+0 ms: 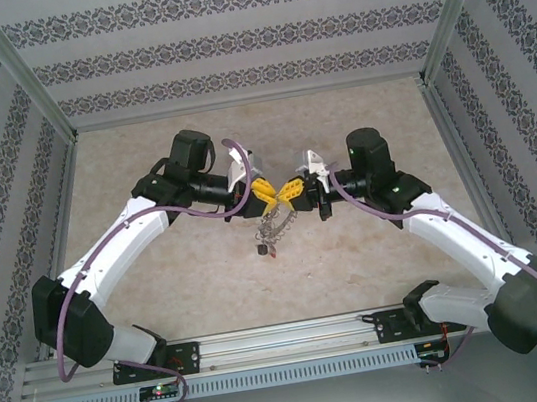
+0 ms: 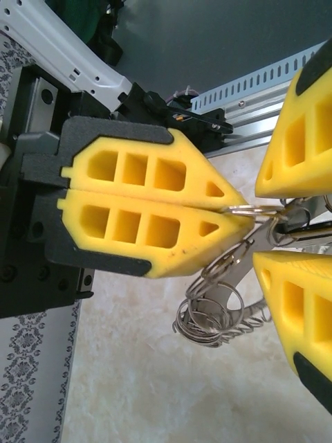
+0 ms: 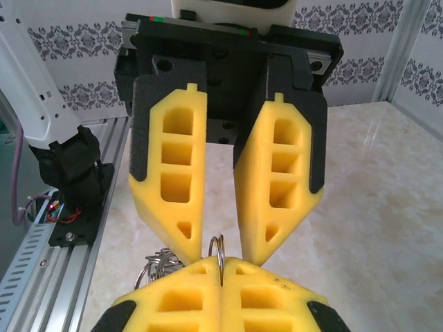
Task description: Put the keys on the keyring
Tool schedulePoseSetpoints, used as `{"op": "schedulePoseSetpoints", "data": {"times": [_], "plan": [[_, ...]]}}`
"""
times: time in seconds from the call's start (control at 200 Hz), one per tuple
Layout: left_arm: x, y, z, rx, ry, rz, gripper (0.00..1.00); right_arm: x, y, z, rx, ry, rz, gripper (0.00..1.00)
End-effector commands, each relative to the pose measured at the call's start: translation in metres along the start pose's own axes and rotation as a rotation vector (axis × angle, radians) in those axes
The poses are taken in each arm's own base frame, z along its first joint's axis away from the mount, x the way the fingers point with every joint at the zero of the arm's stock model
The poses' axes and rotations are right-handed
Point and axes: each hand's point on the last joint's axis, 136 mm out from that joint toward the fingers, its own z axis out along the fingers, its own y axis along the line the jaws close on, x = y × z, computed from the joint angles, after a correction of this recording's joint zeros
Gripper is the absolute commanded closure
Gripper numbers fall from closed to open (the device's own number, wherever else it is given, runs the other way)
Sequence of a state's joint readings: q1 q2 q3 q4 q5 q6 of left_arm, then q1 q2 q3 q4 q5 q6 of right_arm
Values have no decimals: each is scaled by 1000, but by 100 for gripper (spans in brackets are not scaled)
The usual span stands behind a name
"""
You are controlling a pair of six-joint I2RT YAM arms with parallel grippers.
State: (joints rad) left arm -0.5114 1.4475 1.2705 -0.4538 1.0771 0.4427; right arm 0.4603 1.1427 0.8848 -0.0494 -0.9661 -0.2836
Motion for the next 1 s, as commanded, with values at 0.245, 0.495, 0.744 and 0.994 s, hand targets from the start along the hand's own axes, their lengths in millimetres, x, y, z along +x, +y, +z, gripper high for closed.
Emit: {"op": "schedulePoseSetpoints", "data": {"times": [0.245,0.495,0.744,0.994], "plan": [[-4,-11,0,48,11,18,97,-20,2,2,-13,-31,-43,100],[4,-4,-3,-10,70,34,100,-5,4,1,-12,23,-47,100],[17,-4,-3,-55,176,88,100,20,13,-1,-64,168,-52,83],[21,-7,2,-36,206,107,100,25,18,2,-155,235,-19,75]]}}
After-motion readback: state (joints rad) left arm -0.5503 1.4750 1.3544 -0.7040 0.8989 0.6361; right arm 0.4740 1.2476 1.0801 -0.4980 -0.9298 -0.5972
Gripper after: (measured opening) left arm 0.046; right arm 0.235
